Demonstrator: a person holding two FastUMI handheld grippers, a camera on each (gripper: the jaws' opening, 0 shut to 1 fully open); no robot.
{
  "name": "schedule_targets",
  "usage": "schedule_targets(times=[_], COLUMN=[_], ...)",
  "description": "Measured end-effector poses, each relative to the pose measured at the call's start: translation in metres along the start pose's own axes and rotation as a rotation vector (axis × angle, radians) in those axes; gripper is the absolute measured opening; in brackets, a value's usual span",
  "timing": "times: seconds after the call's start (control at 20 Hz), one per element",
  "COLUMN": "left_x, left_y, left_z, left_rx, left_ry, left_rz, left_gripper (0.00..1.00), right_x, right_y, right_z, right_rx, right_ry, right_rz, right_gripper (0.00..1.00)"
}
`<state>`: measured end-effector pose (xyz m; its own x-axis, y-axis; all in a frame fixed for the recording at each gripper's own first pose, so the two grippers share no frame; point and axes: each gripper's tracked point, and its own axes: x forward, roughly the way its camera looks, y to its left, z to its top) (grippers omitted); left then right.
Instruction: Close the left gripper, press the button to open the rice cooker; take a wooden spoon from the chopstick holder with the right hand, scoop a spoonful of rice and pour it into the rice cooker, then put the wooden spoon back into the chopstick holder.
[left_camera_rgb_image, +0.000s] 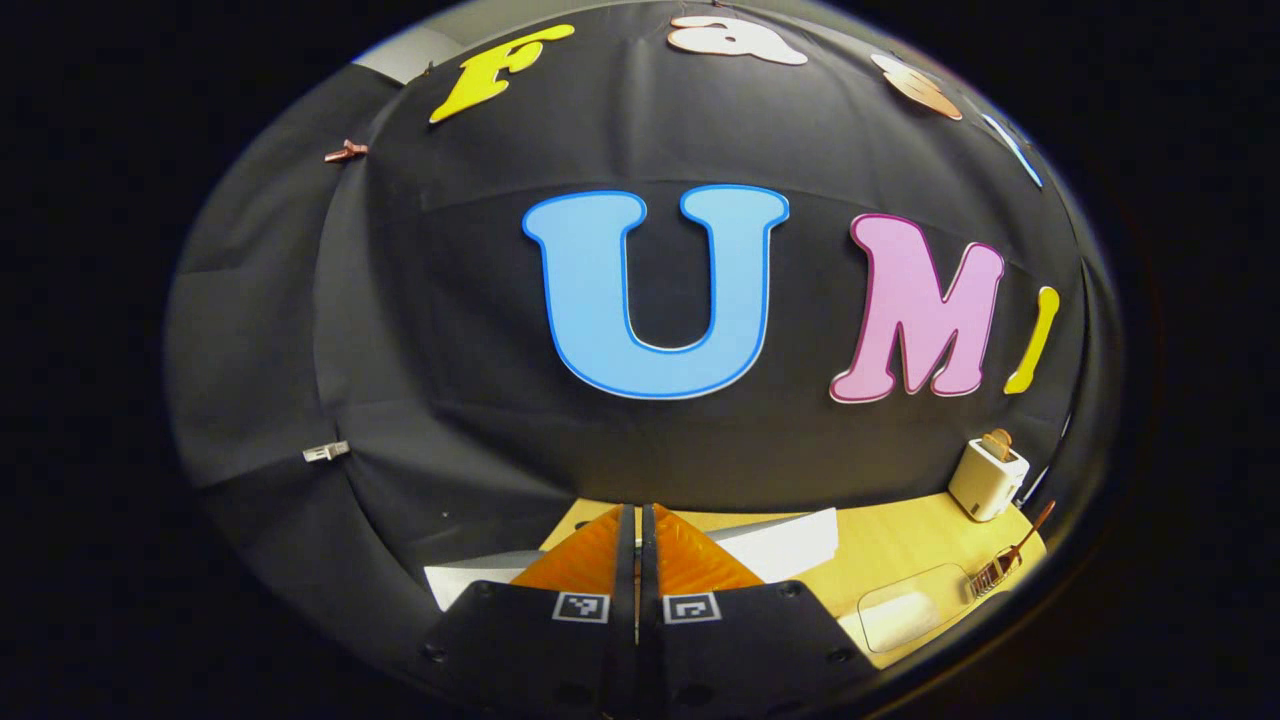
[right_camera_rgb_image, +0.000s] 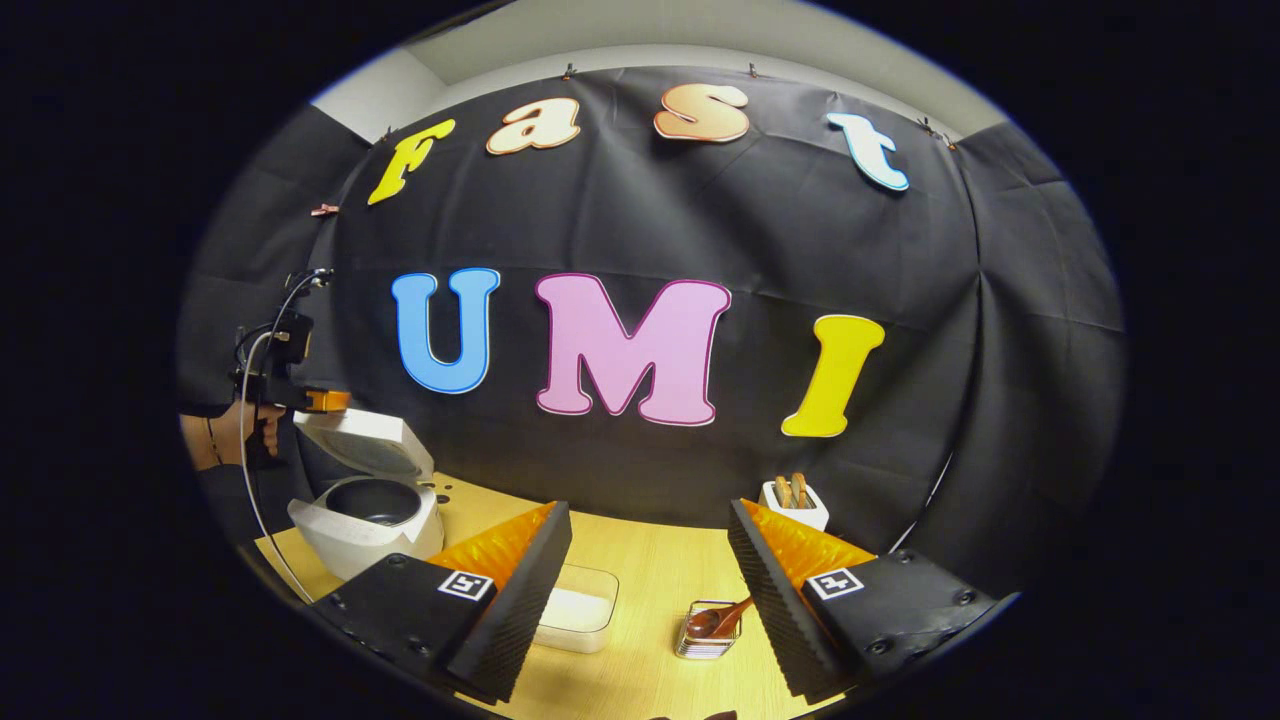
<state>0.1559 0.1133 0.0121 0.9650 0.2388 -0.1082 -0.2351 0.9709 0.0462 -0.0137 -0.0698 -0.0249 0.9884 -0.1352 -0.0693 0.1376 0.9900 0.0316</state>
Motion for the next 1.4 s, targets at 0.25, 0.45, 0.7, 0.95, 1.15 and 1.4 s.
schedule_targets(times=[0.25,0.45,0.7,0.95,1.15,1.4], left_x=[0.000,-0.016,-0.040,-0.060,-0.073,-0.086], left_y=[0.006,0.002,-0.013,-0.044,-0.069,-0.105], left_z=[0.029,0.038,0.031,0.017,0.003,-0.020], left_rx=[0.009,-0.033,-0.102,-0.059,-0.031,-0.017], left_ry=[-0.089,-0.136,-0.154,-0.132,-0.102,-0.043], left_rz=[0.026,0.020,-0.025,-0.104,-0.108,-0.132], left_gripper=[0.05,0.05,0.07,0.37,0.79,0.83], right_x=[0.000,0.003,0.011,0.031,0.060,0.105], right_y=[-0.001,-0.007,-0.033,-0.075,-0.101,-0.120], right_z=[0.001,-0.004,-0.034,-0.094,-0.140,-0.208], right_rx=[0.004,0.024,0.095,0.239,0.317,0.387], right_ry=[-0.002,0.009,0.055,0.137,0.169,0.237], right_rz=[-0.006,-0.014,-0.045,-0.078,-0.059,-0.043], right_gripper=[0.97,0.97,0.97,0.98,0.98,0.98])
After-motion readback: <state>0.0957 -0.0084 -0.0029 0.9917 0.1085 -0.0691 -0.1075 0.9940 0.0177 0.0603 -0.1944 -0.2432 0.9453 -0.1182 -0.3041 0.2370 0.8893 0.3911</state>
